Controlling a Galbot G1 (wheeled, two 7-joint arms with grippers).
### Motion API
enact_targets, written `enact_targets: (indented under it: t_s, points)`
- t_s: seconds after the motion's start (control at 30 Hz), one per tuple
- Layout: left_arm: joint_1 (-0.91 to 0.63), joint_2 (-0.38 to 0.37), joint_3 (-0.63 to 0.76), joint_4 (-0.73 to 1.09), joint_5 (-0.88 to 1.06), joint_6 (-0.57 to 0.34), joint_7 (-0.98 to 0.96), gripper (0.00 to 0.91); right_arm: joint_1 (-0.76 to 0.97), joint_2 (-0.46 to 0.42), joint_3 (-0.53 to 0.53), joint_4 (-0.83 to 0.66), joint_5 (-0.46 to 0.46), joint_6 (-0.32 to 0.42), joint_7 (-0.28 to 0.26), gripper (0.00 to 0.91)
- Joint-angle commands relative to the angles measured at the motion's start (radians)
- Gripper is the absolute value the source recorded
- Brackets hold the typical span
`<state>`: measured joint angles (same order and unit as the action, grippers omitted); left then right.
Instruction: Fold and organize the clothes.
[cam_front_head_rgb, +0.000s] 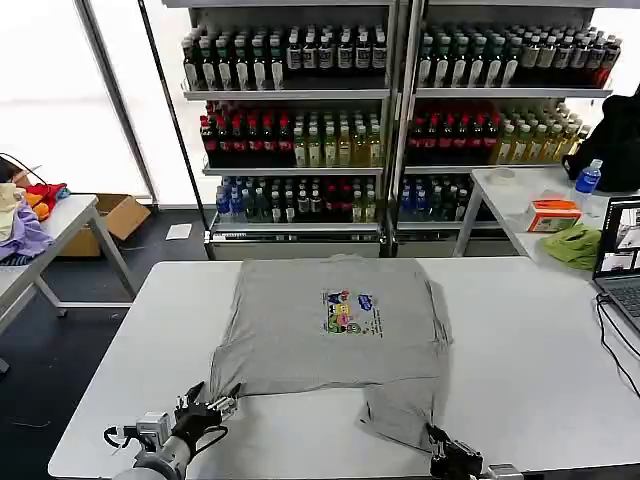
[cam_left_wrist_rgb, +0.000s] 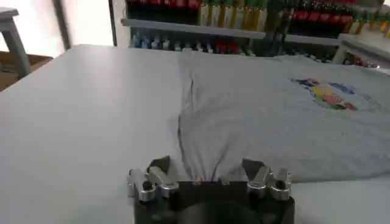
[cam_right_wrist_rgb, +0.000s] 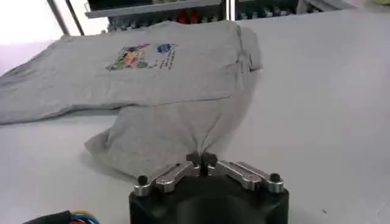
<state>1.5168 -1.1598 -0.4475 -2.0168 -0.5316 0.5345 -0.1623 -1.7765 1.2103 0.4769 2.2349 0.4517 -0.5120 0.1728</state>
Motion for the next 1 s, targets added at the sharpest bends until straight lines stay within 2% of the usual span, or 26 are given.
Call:
enact_targets:
  t_s: [0.03,0.27,0.33,0.53,1.0]
  points:
    - [0.007,-0.015,0.039,0.030,0.029,-0.004,0.012,0.010,-0.004,-0.001,0.002,0.000,0.003,0.002,-0.001,0.000]
    - [0.010,-0.031,0.064,0.006,0.058,-0.027,0.010,0.010,-0.028,-0.016,0.024,0.019,0.048,0.042,-0.030,0.000]
    - [0.014,-0.035,0.059,-0.011,0.058,-0.037,0.001,0.010,-0.046,-0.023,0.032,0.030,0.066,0.068,-0.055,0.000]
    - [0.043,-0.041,0.031,-0.101,0.057,-0.033,-0.008,0.010,-0.127,-0.040,0.066,0.079,0.118,0.077,-0.069,0.000]
    - [0.231,-0.046,-0.076,-0.282,0.037,0.029,-0.017,0.010,-0.284,-0.067,0.081,0.169,0.119,0.122,-0.146,0.000]
